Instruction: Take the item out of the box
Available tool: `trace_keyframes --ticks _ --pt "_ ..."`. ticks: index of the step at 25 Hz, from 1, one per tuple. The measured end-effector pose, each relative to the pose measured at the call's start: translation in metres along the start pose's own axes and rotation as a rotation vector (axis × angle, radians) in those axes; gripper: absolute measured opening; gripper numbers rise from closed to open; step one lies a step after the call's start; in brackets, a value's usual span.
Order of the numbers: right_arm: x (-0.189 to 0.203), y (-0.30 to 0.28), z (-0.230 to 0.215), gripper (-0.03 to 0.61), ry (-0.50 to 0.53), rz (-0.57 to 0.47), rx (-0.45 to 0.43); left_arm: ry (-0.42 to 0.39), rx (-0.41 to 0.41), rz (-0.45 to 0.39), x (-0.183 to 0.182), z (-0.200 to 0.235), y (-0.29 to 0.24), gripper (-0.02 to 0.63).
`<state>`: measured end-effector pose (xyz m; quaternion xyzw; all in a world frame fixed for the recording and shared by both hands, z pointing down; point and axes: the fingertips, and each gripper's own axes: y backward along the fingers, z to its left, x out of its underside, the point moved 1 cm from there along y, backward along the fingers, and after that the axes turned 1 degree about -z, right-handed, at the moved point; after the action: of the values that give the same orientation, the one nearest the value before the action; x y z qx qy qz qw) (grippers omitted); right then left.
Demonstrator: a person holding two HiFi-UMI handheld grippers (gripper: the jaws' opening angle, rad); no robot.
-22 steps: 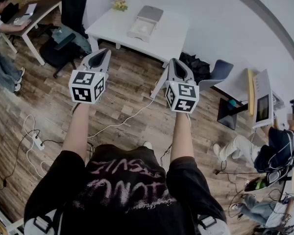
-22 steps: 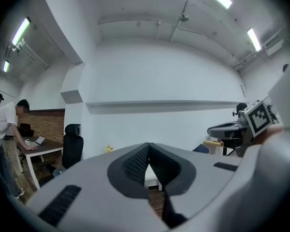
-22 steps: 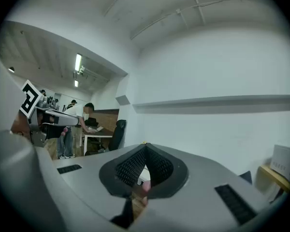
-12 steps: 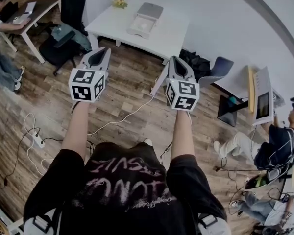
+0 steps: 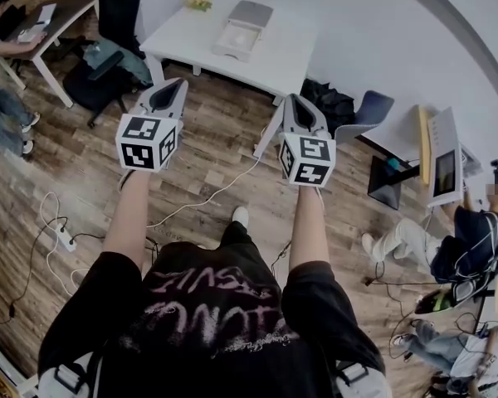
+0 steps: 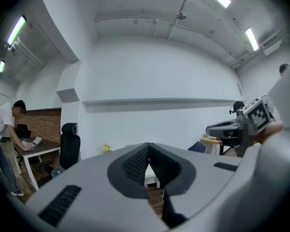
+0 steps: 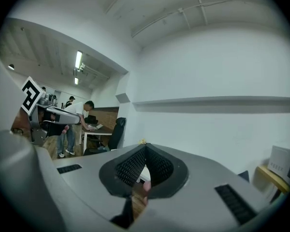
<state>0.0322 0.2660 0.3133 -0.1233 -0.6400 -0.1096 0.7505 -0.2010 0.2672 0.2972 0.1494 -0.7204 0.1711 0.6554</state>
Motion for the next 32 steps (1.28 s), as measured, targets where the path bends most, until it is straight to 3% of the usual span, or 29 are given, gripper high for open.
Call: trace_keyframes --ticks 21,32 --pt "0.022 -0.098 -0.035 0.009 -0.029 0.014 -0.026 -0.002 -0.045 0.045 0.015 0.039 -0.079 0.002" --pt "0.039 -0.168 -0.075 0.009 -0.072 0.006 -0.051 -0.002 -0.055 0.055 0.019 0.058 -0.156 0.002"
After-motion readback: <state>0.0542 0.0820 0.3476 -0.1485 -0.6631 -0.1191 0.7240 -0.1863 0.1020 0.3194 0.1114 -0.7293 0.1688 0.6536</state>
